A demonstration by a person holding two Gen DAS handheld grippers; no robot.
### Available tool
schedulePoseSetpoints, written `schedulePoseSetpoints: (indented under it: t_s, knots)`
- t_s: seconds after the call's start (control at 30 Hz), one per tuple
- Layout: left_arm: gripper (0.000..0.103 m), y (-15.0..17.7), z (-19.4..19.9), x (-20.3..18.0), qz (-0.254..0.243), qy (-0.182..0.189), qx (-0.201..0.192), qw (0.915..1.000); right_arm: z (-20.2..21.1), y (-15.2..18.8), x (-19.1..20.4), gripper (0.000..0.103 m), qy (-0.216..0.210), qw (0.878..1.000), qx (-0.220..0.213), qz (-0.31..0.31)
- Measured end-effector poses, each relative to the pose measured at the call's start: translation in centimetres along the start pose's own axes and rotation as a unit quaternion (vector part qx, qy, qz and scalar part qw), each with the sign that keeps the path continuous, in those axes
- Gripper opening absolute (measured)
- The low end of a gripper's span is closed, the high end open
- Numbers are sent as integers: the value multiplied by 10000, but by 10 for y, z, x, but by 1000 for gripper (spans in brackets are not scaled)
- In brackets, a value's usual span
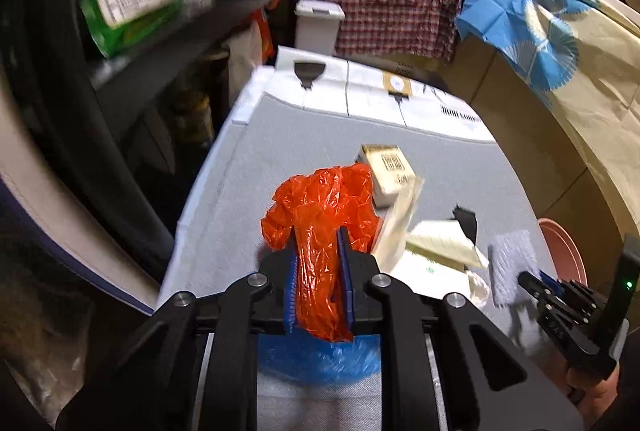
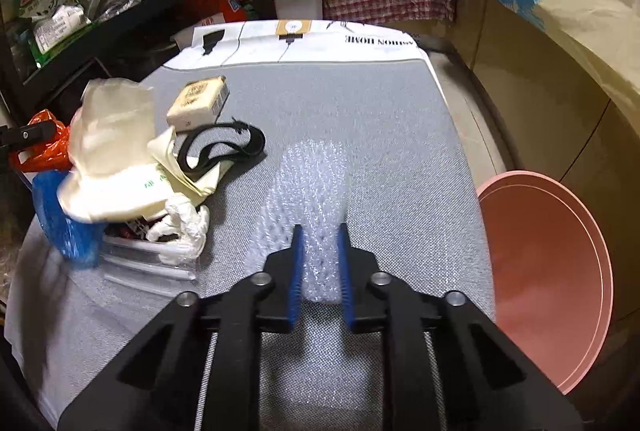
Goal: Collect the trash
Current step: 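Grasp the red plastic bag with the left tool while the right tool grasps the bubble-wrap netting, then carry the red bag and bubble-wrap netting over the pink bin and release both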
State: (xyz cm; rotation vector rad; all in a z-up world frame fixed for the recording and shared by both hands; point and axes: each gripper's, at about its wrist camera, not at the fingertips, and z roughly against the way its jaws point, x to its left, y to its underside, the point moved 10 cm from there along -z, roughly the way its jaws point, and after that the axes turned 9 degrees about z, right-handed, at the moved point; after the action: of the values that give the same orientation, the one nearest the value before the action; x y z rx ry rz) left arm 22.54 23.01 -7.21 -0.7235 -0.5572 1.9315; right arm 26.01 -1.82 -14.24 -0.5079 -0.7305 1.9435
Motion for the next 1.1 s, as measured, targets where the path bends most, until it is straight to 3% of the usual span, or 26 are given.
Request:
schedulePoseSetpoints:
  t_s: [0.23, 0.63, 1.1]
  knots:
    - [17, -16, 24, -1, -10, -66, -458, 9989, 29, -11, -4, 13, 41, 9992, -404, -1]
    - [17, -28, 71, -22, -170, 141, -1123, 9934, 72, -18, -15, 13, 186, 9956, -914, 27]
    - [17, -3, 95, -56, -438, 453, -1308, 9894, 116, -17, -23, 13, 350, 9914, -1260, 69]
